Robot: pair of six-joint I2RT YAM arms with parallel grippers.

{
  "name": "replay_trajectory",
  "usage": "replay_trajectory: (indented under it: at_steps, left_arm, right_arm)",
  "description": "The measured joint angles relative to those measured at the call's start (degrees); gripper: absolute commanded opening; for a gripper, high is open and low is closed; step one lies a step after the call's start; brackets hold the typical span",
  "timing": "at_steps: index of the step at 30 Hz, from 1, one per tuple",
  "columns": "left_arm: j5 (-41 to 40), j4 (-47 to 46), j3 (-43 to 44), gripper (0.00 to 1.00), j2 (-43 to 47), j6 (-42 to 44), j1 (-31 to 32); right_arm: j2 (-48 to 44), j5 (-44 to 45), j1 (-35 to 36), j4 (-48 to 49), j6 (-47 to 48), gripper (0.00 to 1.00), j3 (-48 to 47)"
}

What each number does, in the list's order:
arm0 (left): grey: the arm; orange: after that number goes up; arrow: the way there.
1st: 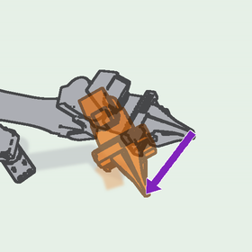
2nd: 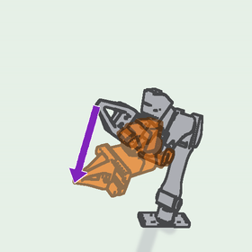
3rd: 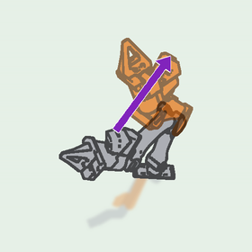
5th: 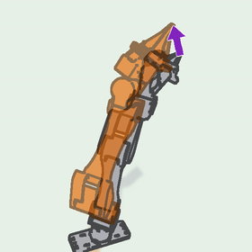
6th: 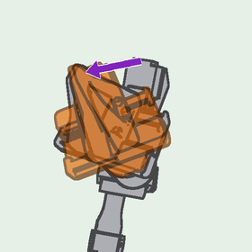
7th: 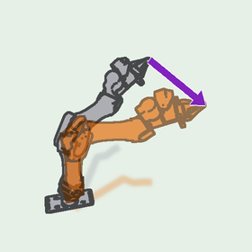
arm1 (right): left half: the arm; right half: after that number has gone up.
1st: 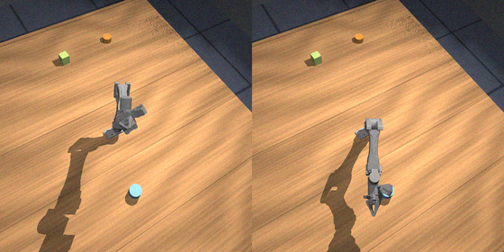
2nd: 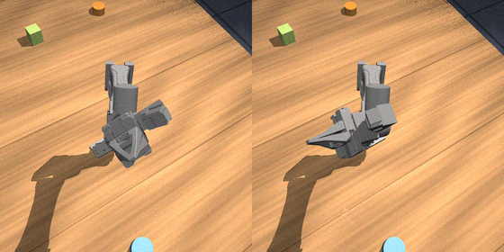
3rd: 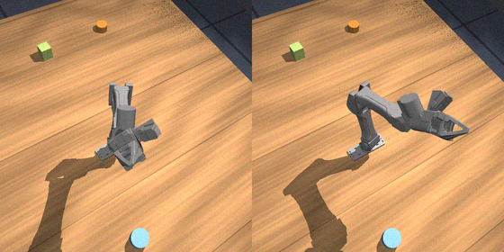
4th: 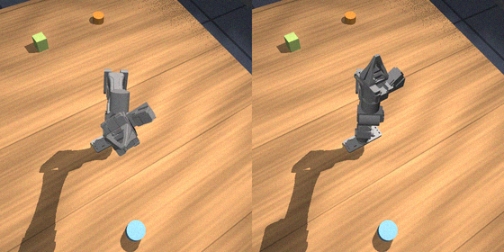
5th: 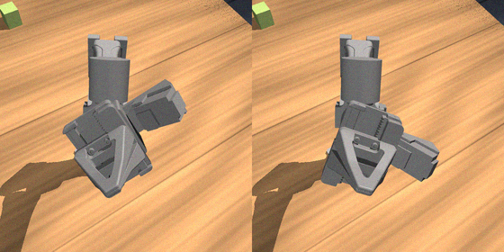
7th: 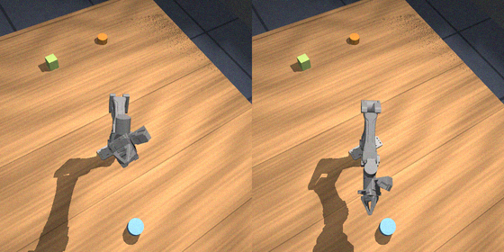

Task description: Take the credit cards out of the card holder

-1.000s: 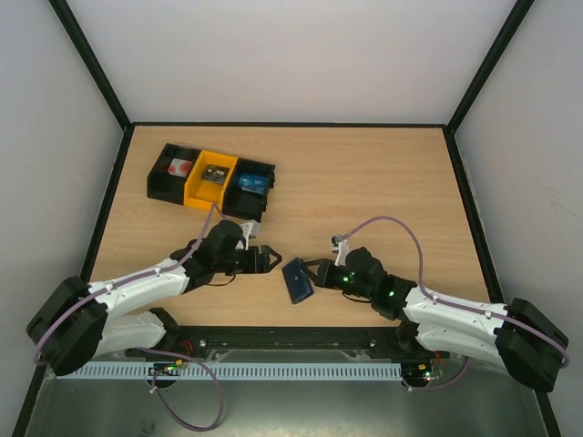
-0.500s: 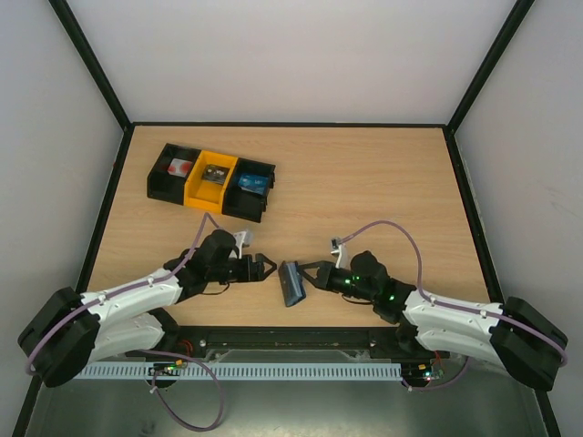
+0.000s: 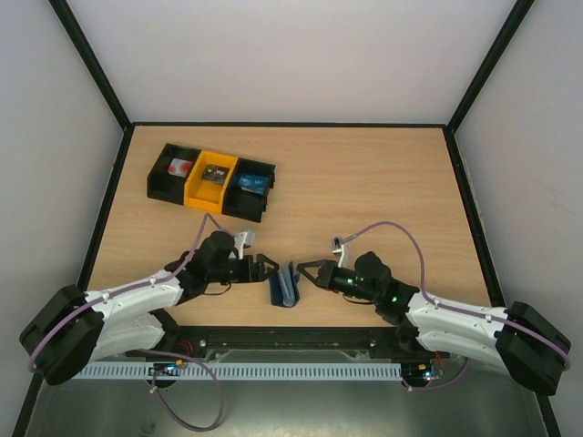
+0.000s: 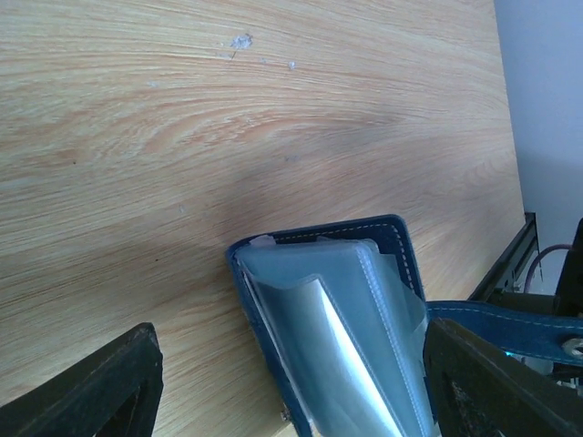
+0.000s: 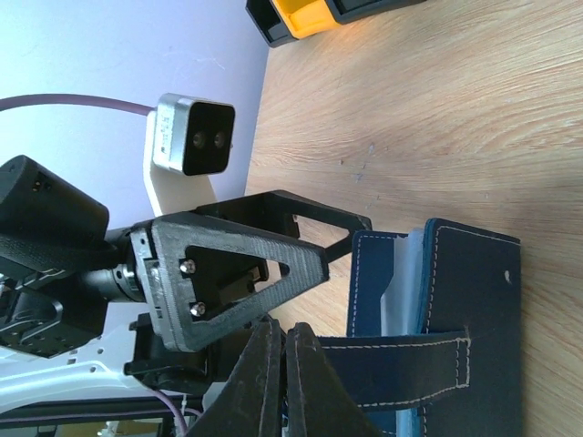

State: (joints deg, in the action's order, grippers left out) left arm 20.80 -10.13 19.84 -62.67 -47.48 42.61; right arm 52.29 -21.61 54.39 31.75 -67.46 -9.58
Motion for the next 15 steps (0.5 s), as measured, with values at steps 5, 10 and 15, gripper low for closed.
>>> replay_trajectory:
  at_steps: [5,10,15]
  left_arm:
    - [0.48,-1.66,-0.46,0.74,-1.92,-0.63,0.00]
    - [0.68,-2.82,-0.55,0.67,-4.66,-0.68,0.00]
    - [0.87,-3.87,-0.66,0.66,-6.29,-0.85,0.02]
  right_arm:
    - [-1.75,0.61,0.00,-0.37,-0.07,0.02,0.24]
    - [-4.35,1.09,0.00,-1.36,-0.11,0.02,1.07]
    - [-5.62,2.32,0.00,-3.54,0.20,0.02,1.09]
